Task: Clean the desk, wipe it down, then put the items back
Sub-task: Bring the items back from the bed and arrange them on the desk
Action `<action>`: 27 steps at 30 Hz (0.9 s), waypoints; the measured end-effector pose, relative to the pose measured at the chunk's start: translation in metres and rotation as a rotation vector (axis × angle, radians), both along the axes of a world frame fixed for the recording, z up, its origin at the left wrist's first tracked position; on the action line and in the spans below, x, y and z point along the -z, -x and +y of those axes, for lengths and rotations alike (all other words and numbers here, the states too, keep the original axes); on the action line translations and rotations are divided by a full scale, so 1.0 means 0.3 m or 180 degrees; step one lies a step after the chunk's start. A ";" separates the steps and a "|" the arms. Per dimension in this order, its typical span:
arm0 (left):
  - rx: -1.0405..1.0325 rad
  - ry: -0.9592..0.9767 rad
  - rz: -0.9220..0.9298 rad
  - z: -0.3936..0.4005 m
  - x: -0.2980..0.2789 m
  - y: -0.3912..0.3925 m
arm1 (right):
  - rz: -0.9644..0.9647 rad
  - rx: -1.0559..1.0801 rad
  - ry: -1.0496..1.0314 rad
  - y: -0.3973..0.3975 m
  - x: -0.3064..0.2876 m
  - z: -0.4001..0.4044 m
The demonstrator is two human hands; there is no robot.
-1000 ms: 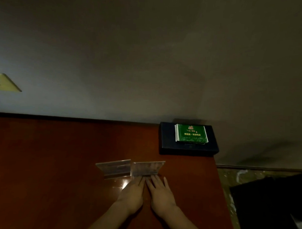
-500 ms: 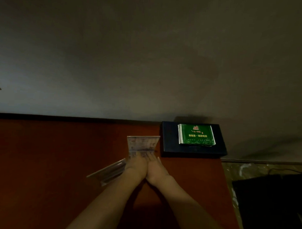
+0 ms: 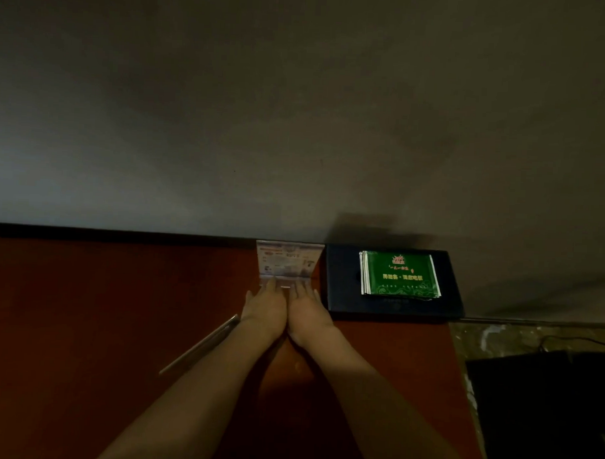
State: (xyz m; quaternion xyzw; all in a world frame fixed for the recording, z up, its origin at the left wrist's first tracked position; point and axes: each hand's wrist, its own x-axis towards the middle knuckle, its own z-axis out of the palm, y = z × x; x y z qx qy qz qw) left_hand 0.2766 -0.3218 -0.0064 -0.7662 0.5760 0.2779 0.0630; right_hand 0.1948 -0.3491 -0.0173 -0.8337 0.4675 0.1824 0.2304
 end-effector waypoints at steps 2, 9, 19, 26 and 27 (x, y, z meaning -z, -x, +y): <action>0.0001 -0.0027 0.0053 -0.013 -0.006 -0.006 | 0.0083 0.0059 -0.0010 -0.011 -0.002 -0.019; 0.0063 0.0024 0.0227 -0.046 0.008 -0.024 | 0.0186 0.0337 0.0022 -0.032 0.005 -0.048; 0.0293 0.0069 0.0271 -0.007 -0.006 -0.016 | 0.0098 0.0316 0.0192 -0.016 0.005 -0.006; 0.0312 0.0447 0.0303 0.317 0.061 0.035 | 0.0126 -0.0599 0.0248 0.091 -0.032 0.176; 0.0240 0.0456 0.0318 0.375 0.066 0.025 | 0.0068 -0.0711 0.0222 0.098 -0.035 0.205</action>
